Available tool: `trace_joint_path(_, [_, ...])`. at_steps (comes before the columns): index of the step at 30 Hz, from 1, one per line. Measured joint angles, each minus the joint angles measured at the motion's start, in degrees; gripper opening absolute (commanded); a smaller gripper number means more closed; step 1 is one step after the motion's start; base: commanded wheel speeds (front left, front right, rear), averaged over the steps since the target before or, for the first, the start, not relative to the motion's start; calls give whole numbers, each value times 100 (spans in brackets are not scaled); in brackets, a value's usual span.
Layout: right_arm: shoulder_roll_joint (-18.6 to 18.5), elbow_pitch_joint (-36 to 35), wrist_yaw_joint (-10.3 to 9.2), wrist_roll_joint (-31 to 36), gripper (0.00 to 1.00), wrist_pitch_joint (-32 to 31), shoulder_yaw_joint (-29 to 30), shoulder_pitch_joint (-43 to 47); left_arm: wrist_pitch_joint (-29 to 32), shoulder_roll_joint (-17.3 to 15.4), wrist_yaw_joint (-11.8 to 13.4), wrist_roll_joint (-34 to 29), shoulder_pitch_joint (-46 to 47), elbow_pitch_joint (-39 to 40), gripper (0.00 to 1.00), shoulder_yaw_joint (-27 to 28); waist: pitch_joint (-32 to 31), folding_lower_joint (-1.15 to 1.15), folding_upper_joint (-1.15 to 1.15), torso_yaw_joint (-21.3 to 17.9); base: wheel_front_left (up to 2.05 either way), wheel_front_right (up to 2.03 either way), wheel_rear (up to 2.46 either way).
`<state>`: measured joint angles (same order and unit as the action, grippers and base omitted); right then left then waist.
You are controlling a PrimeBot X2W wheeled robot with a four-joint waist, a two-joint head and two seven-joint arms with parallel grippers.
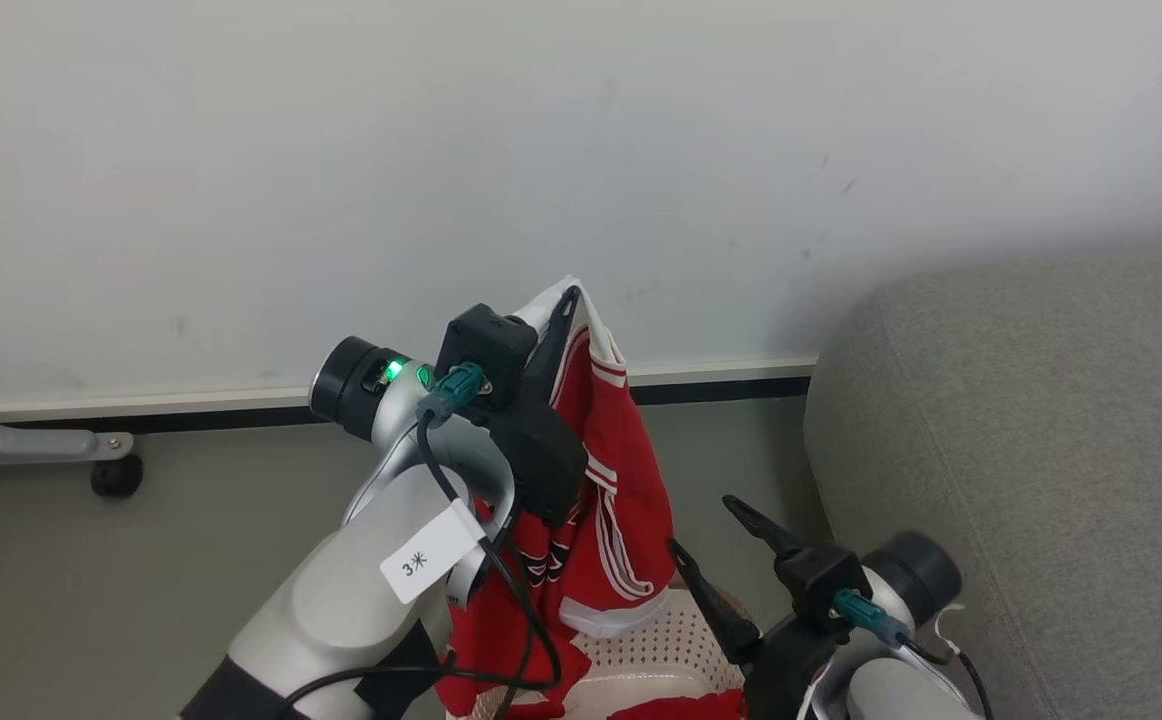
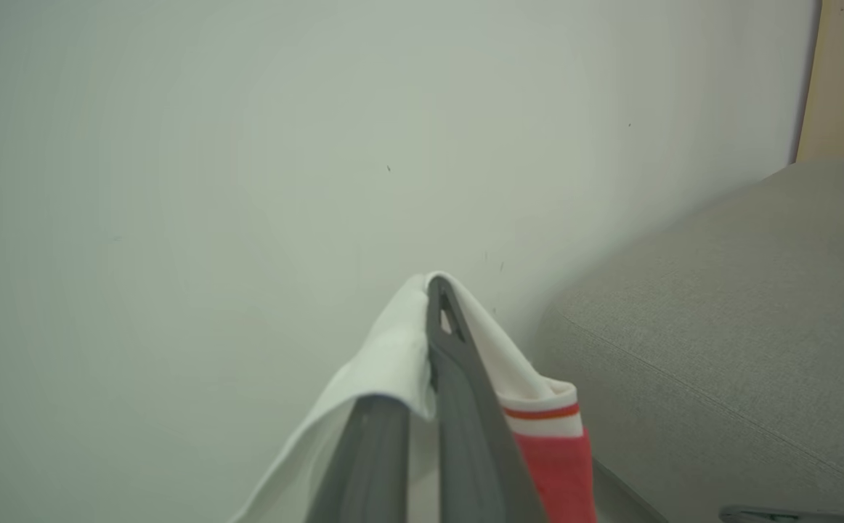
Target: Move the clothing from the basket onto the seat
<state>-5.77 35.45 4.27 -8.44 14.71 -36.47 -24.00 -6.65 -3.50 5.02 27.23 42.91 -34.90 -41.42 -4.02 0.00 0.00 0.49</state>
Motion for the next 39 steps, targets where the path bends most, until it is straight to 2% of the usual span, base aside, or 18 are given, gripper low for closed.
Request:
trace_joint_path(10, [163,1072,91,52,100,0,-186,-716,52,55,-49,-1,177,33,0,-160,102,0,0,246,0,0,0])
trace_joint_path(19, [236,1583,179,38,100,0,-401,-1016,101,88,-56,-2,278,121,0,-324,189,0,0,436,0,0,0])
trace_joint_path(26, [237,1774,188,-22,100,0,-564,-1184,102,96,-92,-2,278,277,0,-444,198,0,0,481,0,0,0])
trace_joint_path(37, [231,1426,168,-582,100,0,-1192,-1401,153,105,-99,48,279,554,0,-675,203,0,0,620,0,0,0])
trace_joint_path(39, [232,1417,64,-620,100,0,-1282,-1401,157,104,-98,56,280,634,0,-737,207,0,0,635,0,0,0])
